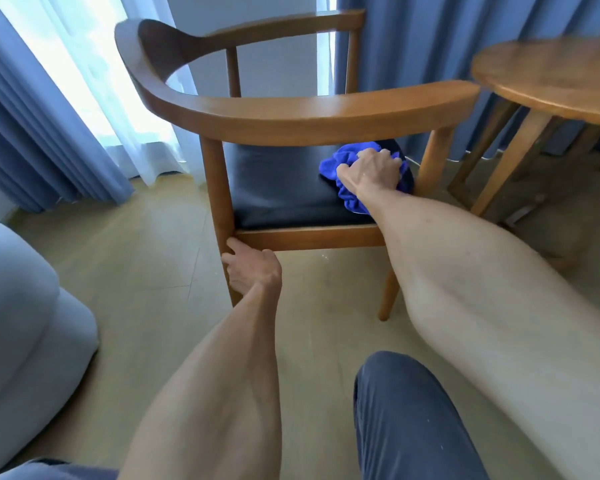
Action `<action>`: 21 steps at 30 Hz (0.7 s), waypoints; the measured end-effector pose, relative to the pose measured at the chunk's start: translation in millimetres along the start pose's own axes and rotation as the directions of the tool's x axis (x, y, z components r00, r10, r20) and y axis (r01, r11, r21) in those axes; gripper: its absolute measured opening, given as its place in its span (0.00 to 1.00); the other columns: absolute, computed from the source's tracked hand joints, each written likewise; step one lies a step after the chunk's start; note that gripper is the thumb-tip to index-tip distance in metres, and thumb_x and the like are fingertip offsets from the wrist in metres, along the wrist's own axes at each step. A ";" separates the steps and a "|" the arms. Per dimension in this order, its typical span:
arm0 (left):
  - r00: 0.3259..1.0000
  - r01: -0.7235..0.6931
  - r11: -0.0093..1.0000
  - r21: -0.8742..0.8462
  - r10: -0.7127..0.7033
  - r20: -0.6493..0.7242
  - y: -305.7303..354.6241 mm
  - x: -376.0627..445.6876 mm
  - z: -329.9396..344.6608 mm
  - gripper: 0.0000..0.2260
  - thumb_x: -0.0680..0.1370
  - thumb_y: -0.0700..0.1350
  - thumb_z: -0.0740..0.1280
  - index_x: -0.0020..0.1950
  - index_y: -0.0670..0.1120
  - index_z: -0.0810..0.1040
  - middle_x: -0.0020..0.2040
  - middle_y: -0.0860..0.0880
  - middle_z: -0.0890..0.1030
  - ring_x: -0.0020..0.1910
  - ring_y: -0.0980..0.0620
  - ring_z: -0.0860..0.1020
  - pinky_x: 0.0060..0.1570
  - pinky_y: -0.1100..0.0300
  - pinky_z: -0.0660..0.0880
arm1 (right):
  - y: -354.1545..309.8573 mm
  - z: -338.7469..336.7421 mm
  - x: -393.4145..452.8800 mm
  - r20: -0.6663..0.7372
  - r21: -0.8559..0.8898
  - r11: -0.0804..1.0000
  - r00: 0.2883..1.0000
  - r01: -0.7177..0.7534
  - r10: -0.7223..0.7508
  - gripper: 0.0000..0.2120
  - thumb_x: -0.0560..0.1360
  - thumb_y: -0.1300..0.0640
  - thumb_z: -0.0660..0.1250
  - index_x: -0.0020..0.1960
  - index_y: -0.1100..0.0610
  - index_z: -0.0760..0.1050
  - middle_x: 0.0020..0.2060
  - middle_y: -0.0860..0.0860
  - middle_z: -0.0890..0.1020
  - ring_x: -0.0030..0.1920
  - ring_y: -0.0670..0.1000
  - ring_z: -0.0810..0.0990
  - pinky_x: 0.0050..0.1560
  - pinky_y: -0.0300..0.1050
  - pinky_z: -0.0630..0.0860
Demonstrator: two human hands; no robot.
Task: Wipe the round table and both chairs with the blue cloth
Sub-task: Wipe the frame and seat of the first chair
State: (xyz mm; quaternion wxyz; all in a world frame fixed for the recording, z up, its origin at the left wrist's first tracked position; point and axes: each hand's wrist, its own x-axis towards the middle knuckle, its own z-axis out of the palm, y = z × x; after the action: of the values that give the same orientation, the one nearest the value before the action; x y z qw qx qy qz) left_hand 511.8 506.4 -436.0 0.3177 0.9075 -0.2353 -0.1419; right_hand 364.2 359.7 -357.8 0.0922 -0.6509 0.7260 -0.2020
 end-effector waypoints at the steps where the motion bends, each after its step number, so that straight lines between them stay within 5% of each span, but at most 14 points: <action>1: 1.000 0.017 1.000 -0.006 -0.017 -0.006 0.1 3.5 -2.4 0.20 0.78 0.42 0.63 0.69 0.45 0.63 0.60 0.41 0.72 0.53 0.41 0.77 0.56 0.48 0.76 | -11.5 1.8 -7.1 0.001 -0.006 1.000 1.000 0.027 -0.027 0.19 0.74 0.47 0.61 0.59 0.57 0.77 0.61 0.58 0.75 0.63 0.61 0.72 0.60 0.53 0.69; 6: 0.999 0.017 1.000 -0.001 -0.017 -0.031 2.2 11.4 -12.7 0.21 0.78 0.43 0.63 0.69 0.44 0.63 0.63 0.41 0.72 0.58 0.39 0.76 0.55 0.47 0.73 | -89.9 38.9 -72.8 0.056 0.127 0.938 0.941 0.323 -0.332 0.14 0.73 0.50 0.63 0.55 0.51 0.81 0.59 0.53 0.77 0.62 0.58 0.71 0.59 0.52 0.72; 11: 0.994 0.089 0.995 0.054 -0.092 0.051 -12.6 -7.1 -5.7 0.20 0.77 0.43 0.62 0.67 0.43 0.64 0.61 0.41 0.76 0.57 0.39 0.77 0.55 0.48 0.75 | -76.3 64.6 -103.7 -0.103 -0.088 0.858 0.852 0.506 -0.513 0.12 0.77 0.53 0.63 0.59 0.50 0.78 0.70 0.57 0.70 0.69 0.62 0.67 0.63 0.59 0.70; 15: 0.993 0.077 0.995 0.061 -0.082 0.084 -1.1 -33.5 9.1 0.18 0.76 0.43 0.63 0.65 0.43 0.66 0.60 0.41 0.77 0.58 0.39 0.78 0.55 0.49 0.74 | -35.2 65.7 -97.0 -0.220 -0.083 0.856 0.828 0.510 -0.515 0.14 0.77 0.55 0.65 0.62 0.52 0.76 0.71 0.60 0.70 0.70 0.64 0.67 0.64 0.59 0.71; 21: 0.983 -0.173 0.980 -0.094 0.166 -0.079 46.7 -41.6 5.7 0.08 0.75 0.43 0.65 0.52 0.46 0.70 0.51 0.45 0.79 0.48 0.43 0.79 0.44 0.52 0.72 | -7.6 52.9 -81.4 -0.229 -0.017 0.874 0.849 0.487 -0.477 0.14 0.78 0.55 0.65 0.63 0.54 0.76 0.70 0.60 0.70 0.69 0.65 0.67 0.66 0.56 0.69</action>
State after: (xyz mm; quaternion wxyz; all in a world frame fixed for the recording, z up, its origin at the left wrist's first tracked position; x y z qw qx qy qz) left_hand 458.5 492.8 -405.7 0.3818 0.8715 -0.2931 -0.0938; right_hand 403.1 430.0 -412.8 -0.0309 -0.7827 0.5409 -0.3063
